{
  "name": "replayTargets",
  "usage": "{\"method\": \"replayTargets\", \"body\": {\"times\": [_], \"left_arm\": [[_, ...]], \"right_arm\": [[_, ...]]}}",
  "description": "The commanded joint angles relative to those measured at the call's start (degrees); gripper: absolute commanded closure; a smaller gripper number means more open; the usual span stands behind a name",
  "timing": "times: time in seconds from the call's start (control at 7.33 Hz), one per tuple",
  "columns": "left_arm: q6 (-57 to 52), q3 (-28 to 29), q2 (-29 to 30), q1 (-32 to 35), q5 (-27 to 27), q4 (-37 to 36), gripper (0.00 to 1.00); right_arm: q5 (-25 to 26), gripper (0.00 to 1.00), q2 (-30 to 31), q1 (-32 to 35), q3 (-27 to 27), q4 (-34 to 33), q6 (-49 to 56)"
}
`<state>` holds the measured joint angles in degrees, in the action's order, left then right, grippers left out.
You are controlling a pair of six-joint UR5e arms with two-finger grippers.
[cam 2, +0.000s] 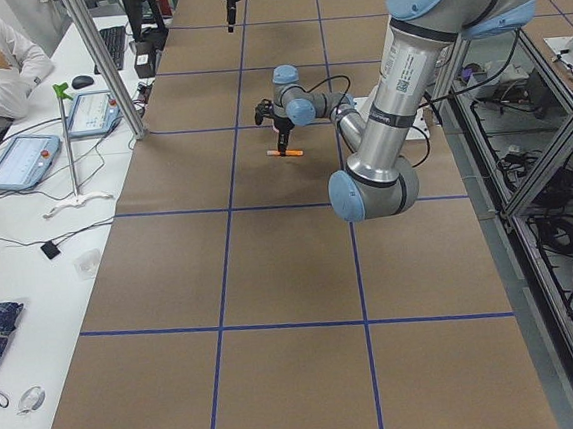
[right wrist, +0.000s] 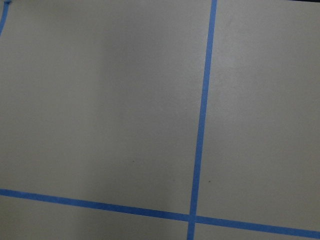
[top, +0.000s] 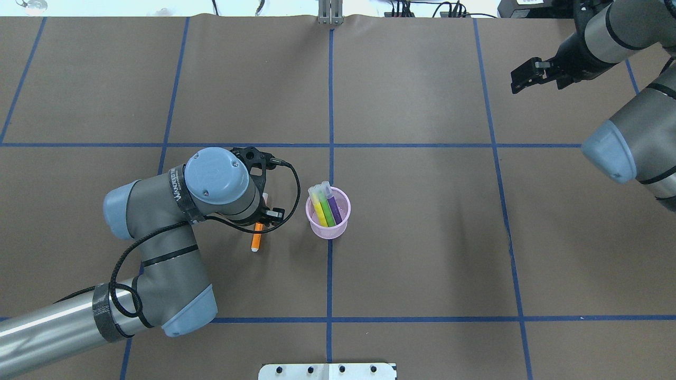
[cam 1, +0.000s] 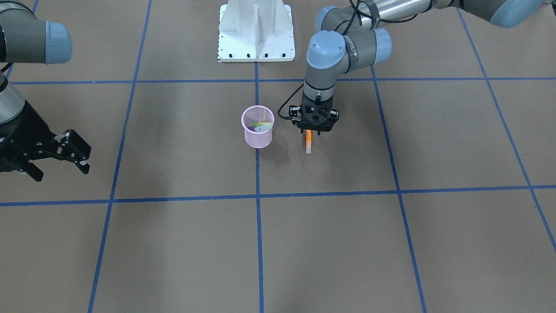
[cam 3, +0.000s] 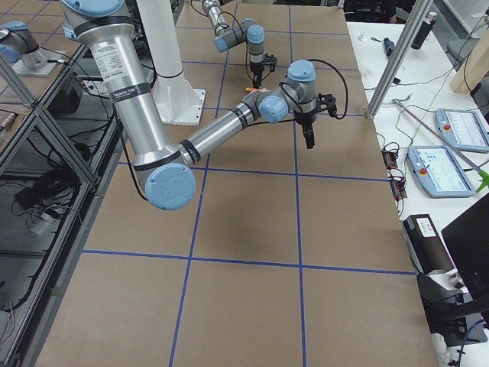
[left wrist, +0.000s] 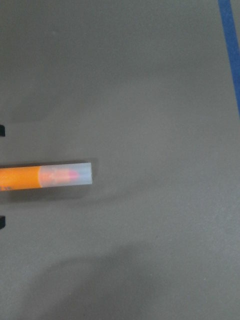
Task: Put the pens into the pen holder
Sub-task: 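Grasp the orange marker with the left gripper while the right arm withdraws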
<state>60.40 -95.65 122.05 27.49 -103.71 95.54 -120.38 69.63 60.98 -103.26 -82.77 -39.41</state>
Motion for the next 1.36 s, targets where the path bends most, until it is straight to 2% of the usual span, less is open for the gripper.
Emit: {"method": "replayTargets", "body": {"times": [0.0,0.41,0.68,0.82,0.95,1.23], "left_arm": [[-0.3,0.8,0.0,-0.1,0.0,0.0,0.50],[-0.1,1.3,0.5,-0.4,0.1,0.0,0.56],[-0.1,1.7,0.5,-0.9,0.1,0.0,0.76],[0.0,1.7,0.5,-0.9,0.1,0.0,0.95],[-0.3,1.3,0.6,-0.9,0.1,-0.2,1.00],[-1.1,-4.0,0.5,0.5,0.3,-0.1,1.00]], "right_arm": [[-0.1,0.01,0.2,0.2,0.0,0.1,0.3],[-0.1,0.00,0.3,0.2,-0.1,0.1,0.2],[-0.1,0.01,0.6,0.2,-0.4,0.1,0.2],[-0.1,0.01,0.6,0.2,-0.4,0.1,0.2],[-0.1,0.01,0.6,0.2,-0.4,0.1,0.2],[-0.1,0.00,0.6,0.3,-0.7,0.1,0.2]]}}
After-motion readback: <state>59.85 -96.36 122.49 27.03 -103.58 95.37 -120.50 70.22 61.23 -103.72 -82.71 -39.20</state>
